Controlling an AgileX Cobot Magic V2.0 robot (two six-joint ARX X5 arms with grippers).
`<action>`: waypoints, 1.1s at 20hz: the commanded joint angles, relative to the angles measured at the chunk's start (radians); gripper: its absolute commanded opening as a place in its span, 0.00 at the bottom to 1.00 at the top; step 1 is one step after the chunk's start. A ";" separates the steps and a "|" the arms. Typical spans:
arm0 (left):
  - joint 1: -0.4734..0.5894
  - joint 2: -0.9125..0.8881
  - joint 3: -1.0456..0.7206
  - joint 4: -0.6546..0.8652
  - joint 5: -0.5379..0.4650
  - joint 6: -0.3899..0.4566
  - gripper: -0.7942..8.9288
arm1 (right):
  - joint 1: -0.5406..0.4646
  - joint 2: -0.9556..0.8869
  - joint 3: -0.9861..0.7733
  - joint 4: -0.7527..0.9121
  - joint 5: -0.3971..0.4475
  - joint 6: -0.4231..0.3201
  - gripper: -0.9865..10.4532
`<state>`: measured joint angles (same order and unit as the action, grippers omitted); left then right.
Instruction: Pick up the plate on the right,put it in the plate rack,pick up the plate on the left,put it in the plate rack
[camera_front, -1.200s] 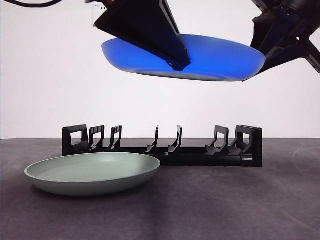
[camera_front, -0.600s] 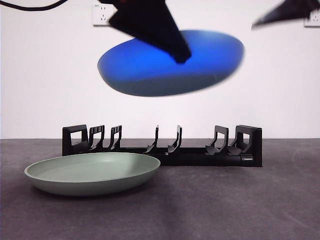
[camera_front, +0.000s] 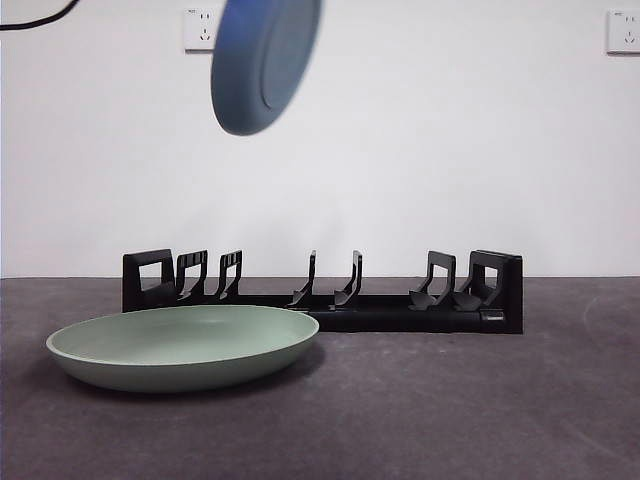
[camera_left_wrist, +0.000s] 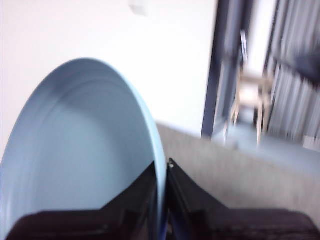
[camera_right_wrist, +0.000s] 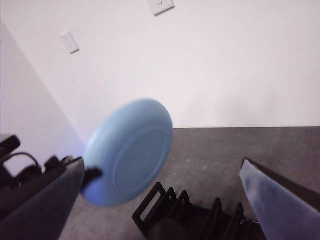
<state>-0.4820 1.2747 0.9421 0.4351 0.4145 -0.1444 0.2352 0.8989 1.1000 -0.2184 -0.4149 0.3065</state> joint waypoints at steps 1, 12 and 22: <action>0.079 0.055 -0.005 0.100 0.072 -0.251 0.07 | 0.000 0.002 -0.002 -0.001 0.002 0.009 0.55; 0.214 0.276 -0.005 0.290 0.115 -0.463 0.07 | 0.000 0.025 -0.002 -0.059 0.005 -0.015 0.55; 0.236 0.295 -0.005 0.251 0.070 -0.437 0.07 | 0.000 0.048 -0.002 -0.068 0.007 -0.027 0.55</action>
<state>-0.2501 1.5681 0.9424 0.6895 0.4919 -0.5953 0.2352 0.9440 1.1000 -0.2913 -0.4107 0.2901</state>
